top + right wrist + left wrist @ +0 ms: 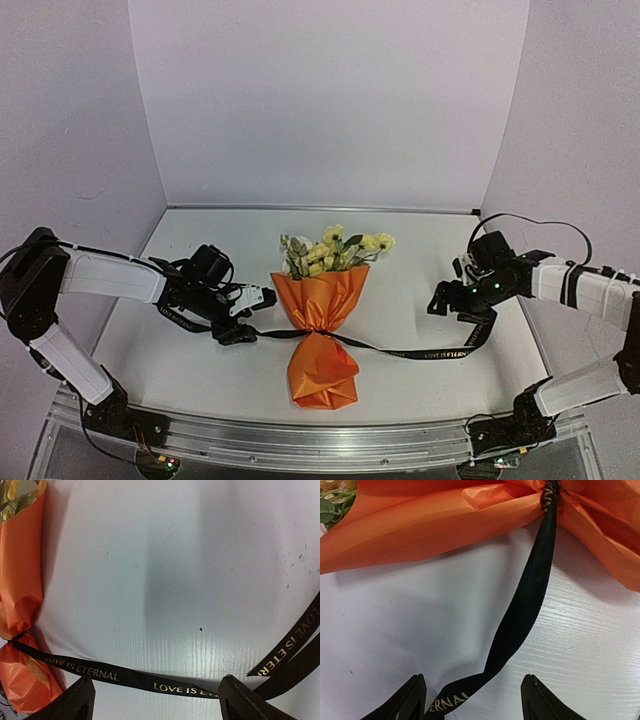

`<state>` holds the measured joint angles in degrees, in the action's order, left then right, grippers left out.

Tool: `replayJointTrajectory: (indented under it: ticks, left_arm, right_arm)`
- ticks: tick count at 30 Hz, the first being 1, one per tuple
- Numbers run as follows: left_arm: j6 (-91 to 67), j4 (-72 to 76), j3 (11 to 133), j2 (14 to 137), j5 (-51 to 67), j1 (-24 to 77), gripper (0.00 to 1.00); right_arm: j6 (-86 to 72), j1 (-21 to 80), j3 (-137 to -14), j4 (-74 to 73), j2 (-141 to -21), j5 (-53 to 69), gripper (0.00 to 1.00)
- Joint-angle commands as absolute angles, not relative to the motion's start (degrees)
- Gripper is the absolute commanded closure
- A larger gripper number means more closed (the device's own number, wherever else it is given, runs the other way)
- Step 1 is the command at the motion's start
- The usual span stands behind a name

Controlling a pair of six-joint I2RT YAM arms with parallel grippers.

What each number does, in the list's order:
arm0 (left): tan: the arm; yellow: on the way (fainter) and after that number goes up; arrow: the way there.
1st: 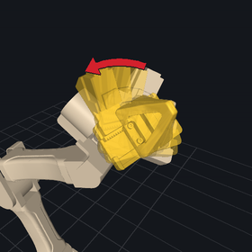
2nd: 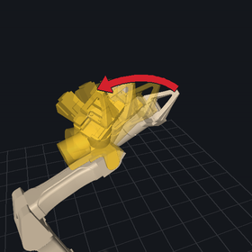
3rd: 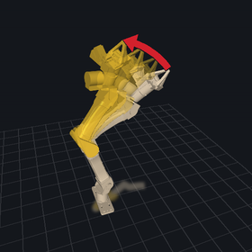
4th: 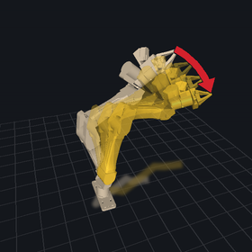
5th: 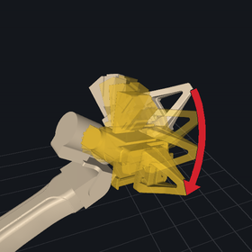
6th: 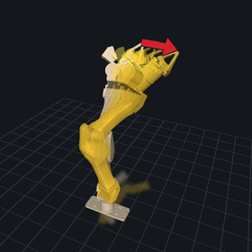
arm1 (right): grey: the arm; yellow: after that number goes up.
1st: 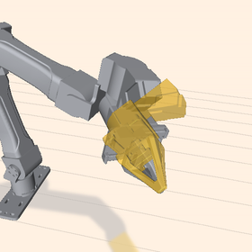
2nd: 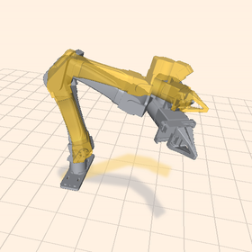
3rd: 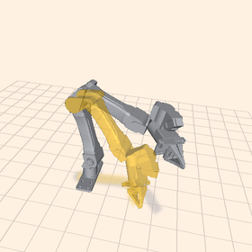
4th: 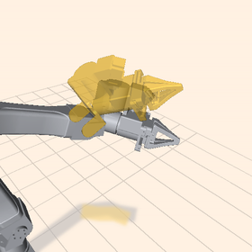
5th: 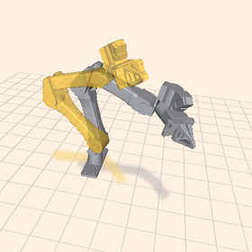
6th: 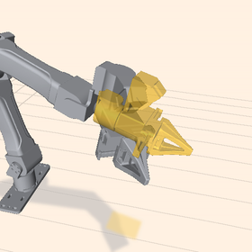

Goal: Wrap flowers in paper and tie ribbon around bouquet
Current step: Pick up the left side of the half-tied ribbon at the center of the board.

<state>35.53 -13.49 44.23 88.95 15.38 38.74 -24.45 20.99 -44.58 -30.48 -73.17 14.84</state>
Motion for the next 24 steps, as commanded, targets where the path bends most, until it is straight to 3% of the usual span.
replayJointTrajectory:
  ticks: [1, 9, 18, 24]
  left_arm:
    - [37.58, -11.06, 44.69, 90.58, 13.76, 39.01, 0.37]
    - [38.23, -7.84, 43.08, 90.62, 13.15, 39.48, 0.56]
    - [38.52, -5.86, 41.58, 92.47, 11.71, 41.04, 0.57]
    - [38.77, -4.64, 41.47, 91.97, 9.56, 41.04, 0.78]
  right_arm:
    - [-24.37, 21.78, -44.62, -28.93, -73.75, 14.24, 0.13]
    - [-24.17, 22.15, -44.1, -29.0, -73.92, 13.1, 0.13]
    - [-24.32, 22.33, -42.7, -29.0, -73.92, 12.6, 0.14]
    - [-24.15, 22.45, -42.11, -29.19, -73.21, 12.12, 0.14]
